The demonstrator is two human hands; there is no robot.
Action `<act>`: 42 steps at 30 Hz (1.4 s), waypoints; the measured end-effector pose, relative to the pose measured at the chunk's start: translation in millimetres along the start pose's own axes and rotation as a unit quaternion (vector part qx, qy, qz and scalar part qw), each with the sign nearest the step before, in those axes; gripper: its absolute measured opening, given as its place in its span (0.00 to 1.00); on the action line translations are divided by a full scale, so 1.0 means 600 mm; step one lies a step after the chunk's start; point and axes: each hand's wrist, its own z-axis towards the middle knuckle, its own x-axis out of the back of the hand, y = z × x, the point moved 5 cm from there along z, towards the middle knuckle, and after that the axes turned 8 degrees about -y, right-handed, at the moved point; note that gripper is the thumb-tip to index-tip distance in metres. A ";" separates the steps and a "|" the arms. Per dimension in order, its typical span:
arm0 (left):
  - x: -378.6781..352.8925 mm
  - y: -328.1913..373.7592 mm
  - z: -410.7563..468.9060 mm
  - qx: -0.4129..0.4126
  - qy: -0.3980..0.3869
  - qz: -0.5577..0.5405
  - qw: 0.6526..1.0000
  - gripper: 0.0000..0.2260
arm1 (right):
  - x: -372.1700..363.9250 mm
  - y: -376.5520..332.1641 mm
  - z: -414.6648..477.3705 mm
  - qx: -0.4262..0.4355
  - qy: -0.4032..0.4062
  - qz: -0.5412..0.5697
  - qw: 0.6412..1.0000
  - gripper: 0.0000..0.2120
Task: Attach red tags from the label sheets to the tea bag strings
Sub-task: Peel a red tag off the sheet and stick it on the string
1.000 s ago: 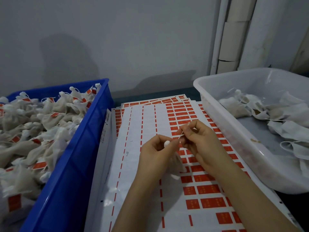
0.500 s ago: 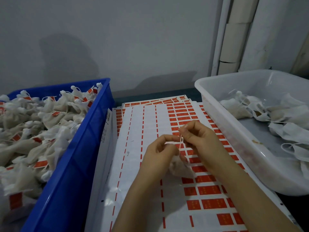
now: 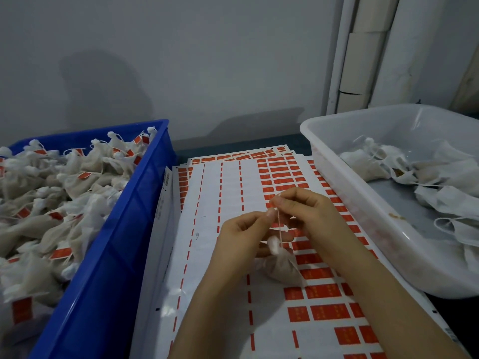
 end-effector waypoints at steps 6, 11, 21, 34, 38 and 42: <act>0.004 -0.004 -0.001 0.021 -0.042 -0.034 0.998 0.07 | -0.006 -0.008 -0.003 0.014 -0.029 -0.003 0.999 0.06; 0.003 -0.001 -0.001 0.016 -0.076 -0.046 0.996 0.05 | -0.004 -0.016 -0.006 0.031 -0.033 0.034 0.998 0.07; 0.009 0.001 -0.002 0.000 -0.022 -0.014 1.000 0.05 | -0.006 -0.006 -0.003 0.003 -0.031 -0.038 0.999 0.05; 0.015 0.000 -0.004 0.012 0.038 -0.029 0.999 0.04 | -0.003 -0.093 -0.085 -0.028 0.016 -0.388 0.921 0.04; 0.016 0.002 -0.004 0.009 0.034 -0.052 0.998 0.03 | -0.023 -0.035 -0.185 -0.108 -0.012 -0.413 0.904 0.05; 0.014 0.002 -0.005 0.009 0.034 -0.053 0.998 0.02 | -0.040 0.019 -0.219 -0.156 -0.034 -0.462 0.872 0.23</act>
